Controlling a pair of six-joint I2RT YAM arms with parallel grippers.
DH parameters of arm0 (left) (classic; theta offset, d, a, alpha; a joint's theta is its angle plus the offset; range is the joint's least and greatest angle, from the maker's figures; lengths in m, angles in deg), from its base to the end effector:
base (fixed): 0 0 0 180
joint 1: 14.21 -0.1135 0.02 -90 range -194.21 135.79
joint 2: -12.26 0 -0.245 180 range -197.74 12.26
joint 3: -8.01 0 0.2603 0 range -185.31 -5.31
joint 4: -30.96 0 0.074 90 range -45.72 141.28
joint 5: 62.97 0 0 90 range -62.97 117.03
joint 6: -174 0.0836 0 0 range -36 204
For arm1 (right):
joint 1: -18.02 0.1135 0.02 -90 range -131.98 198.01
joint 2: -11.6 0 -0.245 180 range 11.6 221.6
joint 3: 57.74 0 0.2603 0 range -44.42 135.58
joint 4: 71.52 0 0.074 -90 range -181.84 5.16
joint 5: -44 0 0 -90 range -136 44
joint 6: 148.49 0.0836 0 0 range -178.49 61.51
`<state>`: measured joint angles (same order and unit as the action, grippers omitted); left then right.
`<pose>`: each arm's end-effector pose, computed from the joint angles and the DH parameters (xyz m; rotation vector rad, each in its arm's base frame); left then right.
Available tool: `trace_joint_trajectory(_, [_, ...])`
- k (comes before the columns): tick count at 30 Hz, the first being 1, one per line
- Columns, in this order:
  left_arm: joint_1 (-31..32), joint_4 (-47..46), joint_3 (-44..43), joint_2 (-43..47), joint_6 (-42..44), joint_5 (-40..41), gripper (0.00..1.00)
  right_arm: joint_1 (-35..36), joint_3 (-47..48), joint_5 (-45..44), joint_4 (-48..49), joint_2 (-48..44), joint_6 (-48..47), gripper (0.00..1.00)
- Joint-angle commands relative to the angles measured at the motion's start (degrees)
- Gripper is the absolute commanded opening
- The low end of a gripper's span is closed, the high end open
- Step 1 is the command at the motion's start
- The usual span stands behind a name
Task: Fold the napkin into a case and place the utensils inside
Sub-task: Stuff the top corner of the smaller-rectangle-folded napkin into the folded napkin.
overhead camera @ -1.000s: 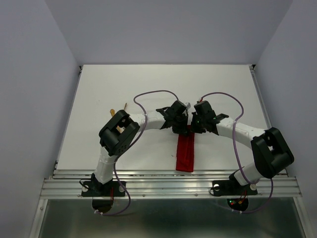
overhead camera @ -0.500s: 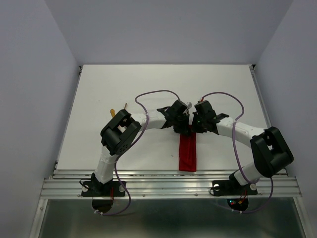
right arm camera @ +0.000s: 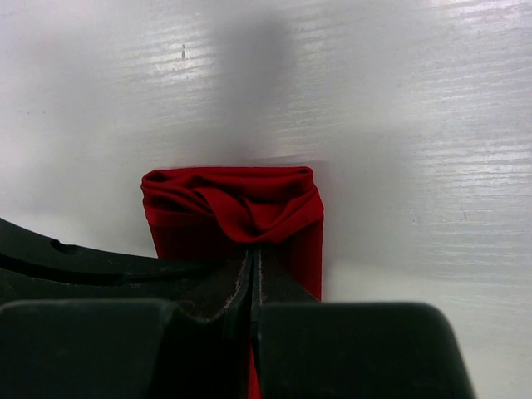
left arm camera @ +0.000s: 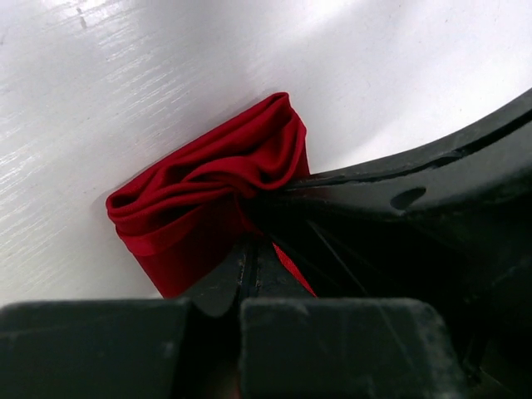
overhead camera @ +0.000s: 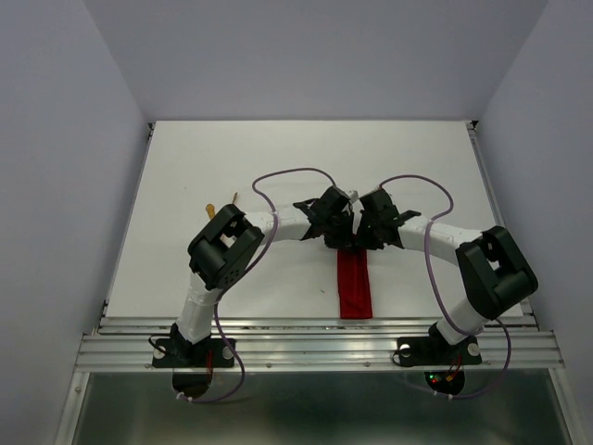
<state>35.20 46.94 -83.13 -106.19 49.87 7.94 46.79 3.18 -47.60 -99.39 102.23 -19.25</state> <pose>0.2911 -0.3818 0.1046 0.5213 2.4971 -1.0509 0.2932 0.1583 0.0965 0.2505 2.6174 0.3971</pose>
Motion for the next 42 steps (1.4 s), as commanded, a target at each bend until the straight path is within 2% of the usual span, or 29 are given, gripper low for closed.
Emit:
trace_joint_trajectory(1, [0.4,-0.8,-1.0,3.2,0.6,-0.2,0.00,0.8,1.1,-2.9,-2.7,4.5,4.0,0.01])
trace_joint_trajectory(7, [-1.1,-0.1,3.0,11.8,0.3,2.3,0.00,0.8,1.4,-5.1,-4.4,4.8,5.4,0.01])
trace_joint_trajectory(13, [-5.2,-2.1,11.6,14.7,0.5,2.5,0.00,0.8,1.5,-4.5,-4.4,4.8,5.2,0.01])
trace_joint_trajectory(16, [-5.7,-2.2,13.0,15.0,0.4,2.7,0.00,0.8,1.6,-4.5,-4.4,4.5,5.2,0.01])
trace_joint_trajectory(42, [-4.3,-4.2,8.7,7.0,-0.6,-1.0,0.00,0.8,2.9,-4.0,-5.4,2.1,4.7,0.01])
